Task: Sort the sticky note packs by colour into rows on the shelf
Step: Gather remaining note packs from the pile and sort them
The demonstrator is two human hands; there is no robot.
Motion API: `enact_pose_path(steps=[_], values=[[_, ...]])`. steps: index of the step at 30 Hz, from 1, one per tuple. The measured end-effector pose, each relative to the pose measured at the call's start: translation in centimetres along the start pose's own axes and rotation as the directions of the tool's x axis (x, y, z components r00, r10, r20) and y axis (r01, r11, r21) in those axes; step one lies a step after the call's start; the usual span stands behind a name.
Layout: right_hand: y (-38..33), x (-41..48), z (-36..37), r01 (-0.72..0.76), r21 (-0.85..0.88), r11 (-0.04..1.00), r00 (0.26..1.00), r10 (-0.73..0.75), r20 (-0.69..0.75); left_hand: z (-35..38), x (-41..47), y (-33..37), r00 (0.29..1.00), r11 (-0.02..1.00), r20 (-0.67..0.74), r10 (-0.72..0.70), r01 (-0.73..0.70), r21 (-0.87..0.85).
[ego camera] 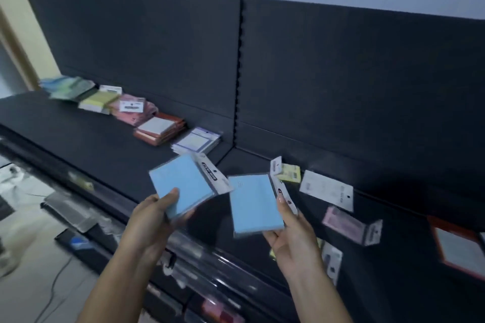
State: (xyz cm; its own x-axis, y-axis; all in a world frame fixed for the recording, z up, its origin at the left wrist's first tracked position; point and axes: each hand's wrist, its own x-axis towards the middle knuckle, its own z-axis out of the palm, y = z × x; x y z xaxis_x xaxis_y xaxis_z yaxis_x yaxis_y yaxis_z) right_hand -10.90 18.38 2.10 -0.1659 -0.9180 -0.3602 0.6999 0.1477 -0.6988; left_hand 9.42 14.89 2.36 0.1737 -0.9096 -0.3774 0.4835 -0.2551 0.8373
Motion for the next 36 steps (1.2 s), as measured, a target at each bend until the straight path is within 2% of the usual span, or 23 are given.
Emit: enact_pose_path(steps=[2, 5, 9, 17, 23, 29, 36], values=[[2.4, 0.9, 3.8, -0.037, -0.016, 0.999, 0.997, 0.038, 0.071, -3.5, 1.2, 2.3, 1.000, 0.996, 0.018, 0.006, -0.004, -0.088], [6.5, 2.2, 9.7, -0.067, -0.041, 0.997, 0.989, 0.072, 0.132, -8.1, 2.2, 5.7, 0.997, 0.991, -0.005, 0.081, -0.081, -0.110], [11.7, 3.4, 16.7, -0.075, -0.065, 0.995, 0.987, 0.084, 0.140, -14.6, 3.9, 10.4, 0.983, 0.973, -0.163, 0.078, -0.111, -0.204], [17.6, 6.0, 24.4, -0.027, -0.125, 0.992, 0.986, 0.047, 0.161, -22.5, 7.5, 14.9, 0.935, 0.937, -0.316, 0.163, -0.247, -0.247], [21.8, 10.8, 30.6, -0.029, -0.185, 0.982, 0.972, 0.071, 0.226, -25.9, 12.7, 16.8, 0.926, 0.948, -0.342, 0.157, -0.238, -0.210], [25.8, 17.0, 37.8, -0.139, -0.214, 0.967, 0.964, 0.182, 0.192, -28.5, 20.1, 21.6, 0.915, 0.932, -0.370, 0.159, -0.263, -0.248], [30.7, 21.5, 46.0, -0.217, -0.304, 0.928, 0.908, 0.306, 0.286, -32.9, 25.9, 26.2, 0.855, 0.947, -0.464, 0.231, -0.308, -0.095]])
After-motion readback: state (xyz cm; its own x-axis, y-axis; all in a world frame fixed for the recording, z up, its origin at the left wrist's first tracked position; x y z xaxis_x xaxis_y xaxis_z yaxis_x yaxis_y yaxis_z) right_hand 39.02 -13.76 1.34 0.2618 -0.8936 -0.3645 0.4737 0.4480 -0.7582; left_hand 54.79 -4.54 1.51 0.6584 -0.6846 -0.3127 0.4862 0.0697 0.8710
